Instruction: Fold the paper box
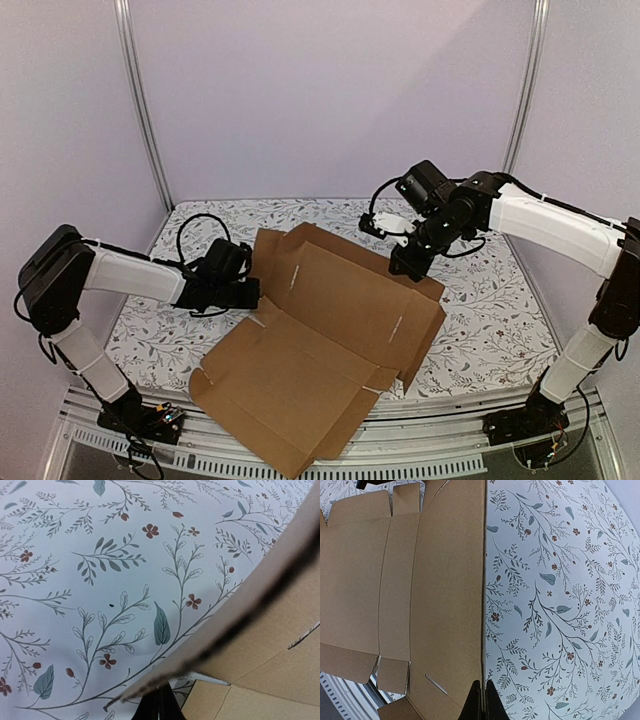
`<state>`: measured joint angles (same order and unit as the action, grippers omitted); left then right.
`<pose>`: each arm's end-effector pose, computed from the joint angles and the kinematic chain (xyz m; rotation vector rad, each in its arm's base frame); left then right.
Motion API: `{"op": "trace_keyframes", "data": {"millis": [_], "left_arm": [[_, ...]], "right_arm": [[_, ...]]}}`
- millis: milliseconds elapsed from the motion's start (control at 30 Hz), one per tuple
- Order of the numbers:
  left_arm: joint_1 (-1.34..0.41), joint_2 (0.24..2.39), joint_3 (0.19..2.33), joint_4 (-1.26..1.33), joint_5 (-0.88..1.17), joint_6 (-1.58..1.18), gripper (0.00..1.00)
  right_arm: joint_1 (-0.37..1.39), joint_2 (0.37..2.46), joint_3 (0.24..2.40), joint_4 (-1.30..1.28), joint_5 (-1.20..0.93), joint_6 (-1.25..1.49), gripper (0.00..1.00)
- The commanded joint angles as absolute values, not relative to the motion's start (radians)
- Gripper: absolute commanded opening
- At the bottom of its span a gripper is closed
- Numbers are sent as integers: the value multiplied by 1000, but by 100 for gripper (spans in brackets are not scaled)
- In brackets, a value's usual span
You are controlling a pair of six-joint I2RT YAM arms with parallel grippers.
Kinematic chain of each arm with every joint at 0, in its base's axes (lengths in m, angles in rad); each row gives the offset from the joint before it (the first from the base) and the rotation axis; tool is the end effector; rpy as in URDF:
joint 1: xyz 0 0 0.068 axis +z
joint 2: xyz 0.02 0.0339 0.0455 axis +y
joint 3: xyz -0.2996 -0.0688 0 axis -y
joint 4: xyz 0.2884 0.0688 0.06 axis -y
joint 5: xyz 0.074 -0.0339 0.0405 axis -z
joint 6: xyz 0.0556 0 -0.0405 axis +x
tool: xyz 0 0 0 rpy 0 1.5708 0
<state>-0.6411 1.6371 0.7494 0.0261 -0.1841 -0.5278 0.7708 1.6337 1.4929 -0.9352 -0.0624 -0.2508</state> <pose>0.2884 -0.2025 0.1290 0.0548 2.4362 -0.3100 0.2804 0.2772 0.3175 -1.3226 2.3170 0.2537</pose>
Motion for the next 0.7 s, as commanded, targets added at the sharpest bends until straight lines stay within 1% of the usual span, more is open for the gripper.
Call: {"op": "trace_keyframes", "data": {"millis": [0, 300, 667], "left_arm": [[-634, 1649, 752, -42, -198, -524, 3], [-637, 1674, 781, -106, -86, -524, 1], [-644, 1649, 790, -77, 85, -533, 0]], "right_arm": [[764, 1643, 1485, -910, -74, -246, 0], [764, 1642, 1488, -890, -52, -232, 0], [763, 1640, 1479, -885, -45, -222, 0]]}}
